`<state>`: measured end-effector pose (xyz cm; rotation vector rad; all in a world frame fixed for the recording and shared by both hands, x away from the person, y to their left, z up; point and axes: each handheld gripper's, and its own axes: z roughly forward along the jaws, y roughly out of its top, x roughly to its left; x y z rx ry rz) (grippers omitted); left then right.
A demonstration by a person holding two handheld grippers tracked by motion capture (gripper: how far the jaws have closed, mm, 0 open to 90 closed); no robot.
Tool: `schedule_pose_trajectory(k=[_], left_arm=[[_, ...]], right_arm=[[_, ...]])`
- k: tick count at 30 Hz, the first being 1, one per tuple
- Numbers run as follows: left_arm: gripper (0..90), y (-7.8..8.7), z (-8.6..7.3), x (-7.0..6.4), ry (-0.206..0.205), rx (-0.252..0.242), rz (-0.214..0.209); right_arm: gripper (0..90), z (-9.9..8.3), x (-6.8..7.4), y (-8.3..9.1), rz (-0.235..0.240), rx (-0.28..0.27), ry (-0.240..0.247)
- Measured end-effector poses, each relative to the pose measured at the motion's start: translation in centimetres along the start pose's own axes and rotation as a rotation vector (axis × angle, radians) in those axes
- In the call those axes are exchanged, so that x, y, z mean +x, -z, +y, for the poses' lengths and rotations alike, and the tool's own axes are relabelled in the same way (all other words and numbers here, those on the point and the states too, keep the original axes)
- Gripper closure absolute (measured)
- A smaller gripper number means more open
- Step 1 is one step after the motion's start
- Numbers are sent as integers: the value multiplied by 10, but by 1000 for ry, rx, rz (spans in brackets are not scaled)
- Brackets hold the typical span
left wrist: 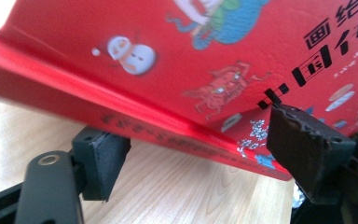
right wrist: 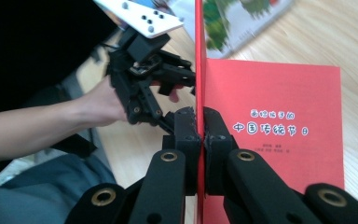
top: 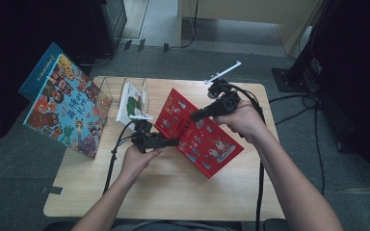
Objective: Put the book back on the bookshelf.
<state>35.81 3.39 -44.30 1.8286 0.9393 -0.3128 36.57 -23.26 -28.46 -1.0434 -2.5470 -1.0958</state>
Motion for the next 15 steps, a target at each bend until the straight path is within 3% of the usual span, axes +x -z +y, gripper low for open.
schedule_pose_trajectory(k=[4, 6, 7, 9, 10, 11, 13, 15], left_arm=[[227, 13, 13, -4, -38, -58, -22], [268, 18, 17, -6, -77, -55, -33], [296, 19, 18, -8, -105, -39, -37], [378, 22, 20, -8, -114, -22, -124], [430, 25, 21, -11, -143, -22, -146], [481, 27, 22, -11, -148, -21, -166], [550, 33, 25, -15, -186, -24, -182], [628, 38, 29, -17, -212, -6, -194]], right_arm=[[871, -19, -3, 13, 74, -123, 60], [866, -29, -5, 15, 101, -170, 86], [867, -33, -7, 16, 115, -188, 97], [883, -40, -13, 17, 135, -212, 101], [888, -44, -17, 18, 147, -228, 113], [888, -47, -22, 19, 166, -237, 96], [886, -51, -26, 20, 182, -260, 126], [856, -54, -29, 20, 163, -254, 180]])
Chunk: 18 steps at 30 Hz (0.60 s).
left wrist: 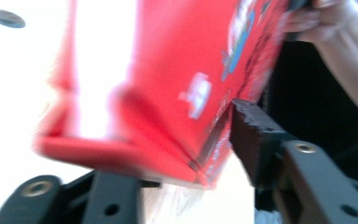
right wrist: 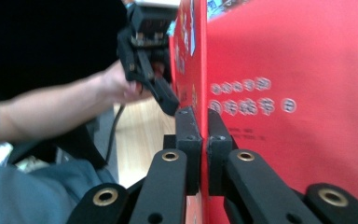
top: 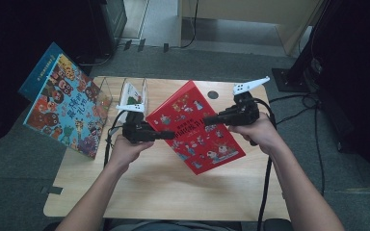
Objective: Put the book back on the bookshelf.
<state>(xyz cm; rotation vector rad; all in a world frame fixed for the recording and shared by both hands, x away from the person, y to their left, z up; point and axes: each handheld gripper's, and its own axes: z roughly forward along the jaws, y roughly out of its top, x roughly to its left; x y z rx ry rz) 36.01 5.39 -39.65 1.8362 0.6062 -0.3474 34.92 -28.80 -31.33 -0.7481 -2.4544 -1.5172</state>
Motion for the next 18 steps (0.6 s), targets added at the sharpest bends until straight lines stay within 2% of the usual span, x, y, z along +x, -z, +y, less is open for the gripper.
schedule_pose_trajectory(k=[1, 2, 3, 4, 5, 8, 9, 10, 12, 14, 15, 16, 18], left_arm=[[664, 2, 2, -2, -20, 9, -5], [703, 4, 4, -6, -59, 20, 2], [728, 6, 6, -10, -91, 29, 8], [758, 6, 6, -10, -91, 29, 8], [775, 8, 10, -19, -158, 58, 24], [790, 11, 15, -29, -186, 76, 67], [790, 13, 16, -31, -210, 95, 91], [790, 15, 17, -33, -213, 102, 104], [796, 17, 17, -34, -214, 127, 135], [806, 14, 16, -36, -211, 155, 171], [806, 11, 16, -38, -220, 171, 182], [805, 8, 17, -39, -205, 185, 198], [806, 6, 18, -35, -204, 206, 219]], right_arm=[[818, -1, 1, -1, -28, 7, 20], [787, -1, 0, -2, -73, 30, 34], [758, -2, 0, -3, -86, 55, 42], [718, -2, -1, -5, -106, 70, 41], [698, -2, -3, -6, -110, 83, 31], [670, -4, -7, -7, -95, 82, 25], [666, -5, -9, -7, -89, 81, 23], [660, -6, -11, -8, -83, 87, 20], [666, -11, -13, -9, -117, 81, 28], [673, -17, -19, -9, -168, 71, 11], [672, -21, -22, -11, -179, 75, -5], [658, -23, -24, -14, -190, 79, -13], [651, -28, -27, -20, -220, 94, -17]])
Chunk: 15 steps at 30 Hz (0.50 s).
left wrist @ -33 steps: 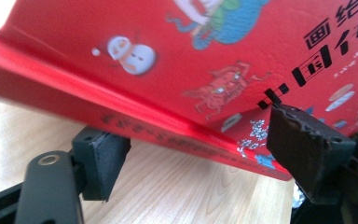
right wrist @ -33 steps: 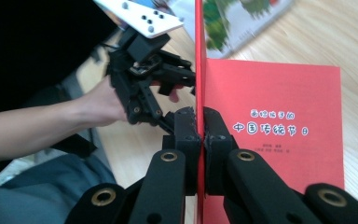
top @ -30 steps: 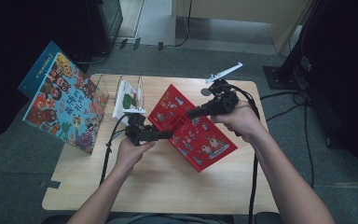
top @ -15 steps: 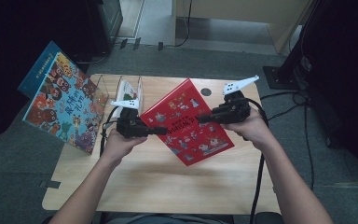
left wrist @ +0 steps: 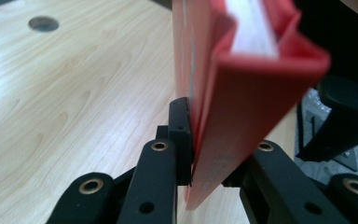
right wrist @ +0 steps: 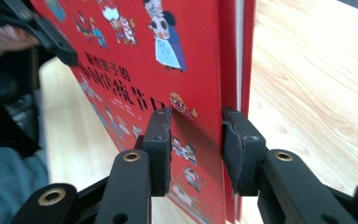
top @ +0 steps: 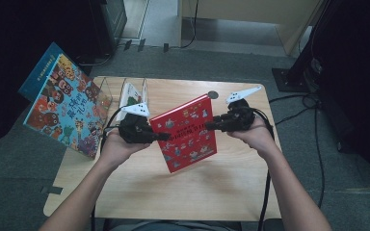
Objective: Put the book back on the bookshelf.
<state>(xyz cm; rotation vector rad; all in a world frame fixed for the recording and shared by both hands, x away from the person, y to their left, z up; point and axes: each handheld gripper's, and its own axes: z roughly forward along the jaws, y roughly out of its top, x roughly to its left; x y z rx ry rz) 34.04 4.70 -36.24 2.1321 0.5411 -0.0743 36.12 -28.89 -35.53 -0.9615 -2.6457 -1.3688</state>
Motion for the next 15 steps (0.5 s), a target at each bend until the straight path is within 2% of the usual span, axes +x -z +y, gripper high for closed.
schedule_pose_trajectory(k=[4, 7, 10, 15], left_arm=[[800, 0, 0, 0, 2, 53, 26], [794, 3, 2, 1, -1, 85, 41], [791, 8, 5, 1, 8, 102, 49], [777, 12, 10, -1, -11, 157, 71]], right_arm=[[629, -7, -1, -15, -20, 6, 0], [624, -13, -2, -26, -12, 11, -18], [622, -16, -1, -31, -3, -30, -22], [620, -20, -1, -37, 12, -74, -14]])
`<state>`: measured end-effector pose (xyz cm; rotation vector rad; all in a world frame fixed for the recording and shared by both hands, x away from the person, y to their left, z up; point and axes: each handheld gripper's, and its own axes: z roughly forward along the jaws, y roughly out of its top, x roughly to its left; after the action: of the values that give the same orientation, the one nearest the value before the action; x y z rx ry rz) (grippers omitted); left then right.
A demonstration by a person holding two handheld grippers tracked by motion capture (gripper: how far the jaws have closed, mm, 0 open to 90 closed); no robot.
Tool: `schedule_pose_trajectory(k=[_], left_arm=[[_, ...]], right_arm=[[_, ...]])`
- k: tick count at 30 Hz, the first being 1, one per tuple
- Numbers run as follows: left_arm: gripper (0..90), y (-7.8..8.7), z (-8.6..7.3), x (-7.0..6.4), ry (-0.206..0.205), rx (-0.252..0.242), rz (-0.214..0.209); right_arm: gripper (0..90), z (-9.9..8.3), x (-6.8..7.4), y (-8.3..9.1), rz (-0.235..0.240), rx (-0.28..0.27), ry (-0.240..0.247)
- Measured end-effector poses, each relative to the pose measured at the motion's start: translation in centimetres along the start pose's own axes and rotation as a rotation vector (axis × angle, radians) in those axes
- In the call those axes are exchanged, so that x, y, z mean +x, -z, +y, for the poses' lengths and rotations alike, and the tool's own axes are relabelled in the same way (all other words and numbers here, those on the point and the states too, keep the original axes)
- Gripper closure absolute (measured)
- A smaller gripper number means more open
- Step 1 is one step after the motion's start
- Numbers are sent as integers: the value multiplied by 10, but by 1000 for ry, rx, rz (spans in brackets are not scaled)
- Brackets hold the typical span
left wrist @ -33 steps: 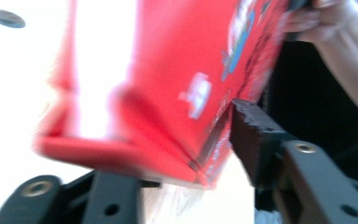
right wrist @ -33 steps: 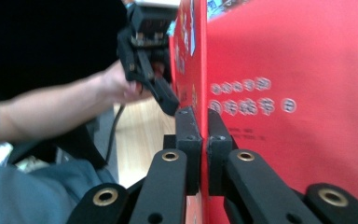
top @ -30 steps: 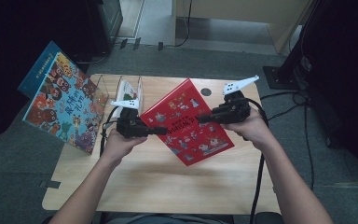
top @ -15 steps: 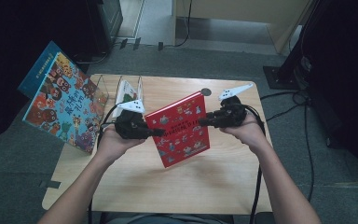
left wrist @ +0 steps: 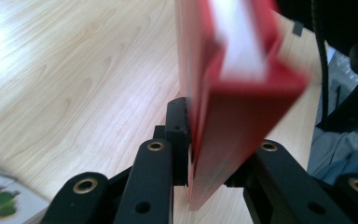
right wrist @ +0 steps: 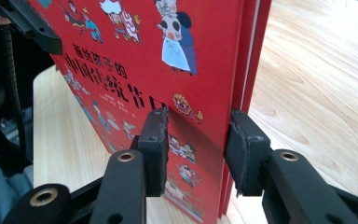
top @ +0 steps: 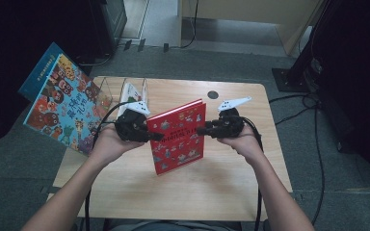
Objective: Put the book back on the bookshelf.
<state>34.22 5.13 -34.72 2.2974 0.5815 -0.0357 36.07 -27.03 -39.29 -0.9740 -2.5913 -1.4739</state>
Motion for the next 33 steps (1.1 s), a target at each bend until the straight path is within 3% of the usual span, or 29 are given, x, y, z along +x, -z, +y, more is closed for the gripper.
schedule_pose_trajectory(k=[4, 8, 12, 18, 23, 26, 28, 33], left_arm=[[763, 3, 7, -1, -5, 47, -9], [756, 5, 17, -1, -16, 131, -2], [739, 13, 32, 0, -9, 128, -15], [735, 4, 57, 1, -16, 233, 5], [739, -12, 74, 3, 22, 336, 4], [768, -17, 82, 7, 94, 385, -12], [785, -18, 86, 9, 113, 403, 8], [801, -17, 88, 12, 140, 414, -3]], right_arm=[[615, -5, 0, -2, 13, -37, -3], [604, -8, 1, -5, 22, -60, 18], [563, -13, 2, -9, 4, -53, 43], [557, -21, -1, -14, 2, -61, 35], [548, -25, -1, -15, -4, -62, 44], [540, -25, 0, -15, -8, -57, 53], [531, -26, 0, -15, -15, -45, 64], [512, -37, -5, -10, -31, -54, 51]])
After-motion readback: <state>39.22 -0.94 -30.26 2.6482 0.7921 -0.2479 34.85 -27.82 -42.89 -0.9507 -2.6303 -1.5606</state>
